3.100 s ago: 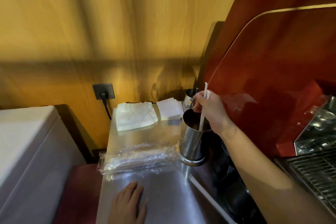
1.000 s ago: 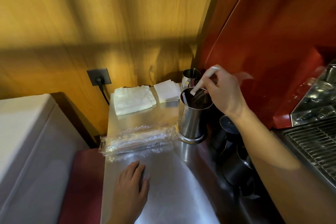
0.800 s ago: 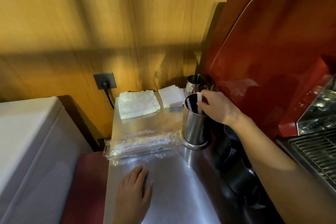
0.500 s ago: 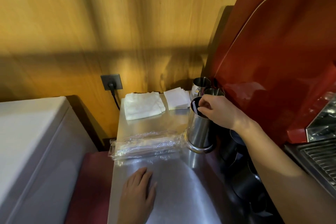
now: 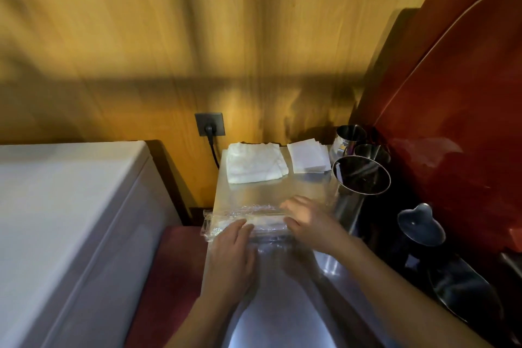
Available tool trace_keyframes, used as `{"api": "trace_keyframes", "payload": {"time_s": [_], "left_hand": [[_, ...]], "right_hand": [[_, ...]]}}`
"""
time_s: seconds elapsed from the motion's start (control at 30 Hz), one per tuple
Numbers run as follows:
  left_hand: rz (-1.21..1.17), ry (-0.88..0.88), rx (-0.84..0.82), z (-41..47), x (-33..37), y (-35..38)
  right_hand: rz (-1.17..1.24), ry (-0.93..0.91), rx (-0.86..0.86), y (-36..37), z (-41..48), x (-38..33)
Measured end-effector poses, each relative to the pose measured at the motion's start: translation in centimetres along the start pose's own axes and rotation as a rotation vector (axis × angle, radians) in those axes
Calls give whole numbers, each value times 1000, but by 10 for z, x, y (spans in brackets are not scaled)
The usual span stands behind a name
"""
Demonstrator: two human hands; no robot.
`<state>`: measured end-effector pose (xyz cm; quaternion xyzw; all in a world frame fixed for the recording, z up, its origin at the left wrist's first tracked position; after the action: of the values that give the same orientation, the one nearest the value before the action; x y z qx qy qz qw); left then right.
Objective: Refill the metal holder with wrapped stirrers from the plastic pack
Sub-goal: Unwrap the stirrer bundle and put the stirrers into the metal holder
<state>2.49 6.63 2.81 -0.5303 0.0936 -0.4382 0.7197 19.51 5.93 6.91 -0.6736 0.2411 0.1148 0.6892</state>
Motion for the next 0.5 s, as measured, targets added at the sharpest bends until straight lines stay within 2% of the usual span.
{"api": "trace_keyframes", "payload": {"time_s": [0.17,0.27,0.37,0.5], "left_hand": [[131,74,-103,20,-10,10],[222,98,-187,21,-13,18],[201,71,-269,14,-22,32],[163,44,-241,3,-20,27]], "right_hand": [[-291,-22,-98,42,16,9],[-296,-64,-102,51,18,10],[-329,-113,-95,58,14,11],[-333,-153,-66,61,8,14]]}}
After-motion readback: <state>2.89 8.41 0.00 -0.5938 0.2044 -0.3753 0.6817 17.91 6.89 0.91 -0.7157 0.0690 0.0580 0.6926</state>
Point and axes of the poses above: each hand's wrist, its own z-axis towards the middle knuckle, its own y-axis out of the palm, x = y × z, the point moved 5 cm from there along z, towards the middle knuckle, and after that the axes turned 13 degrees about y, right-handed, at the moved point
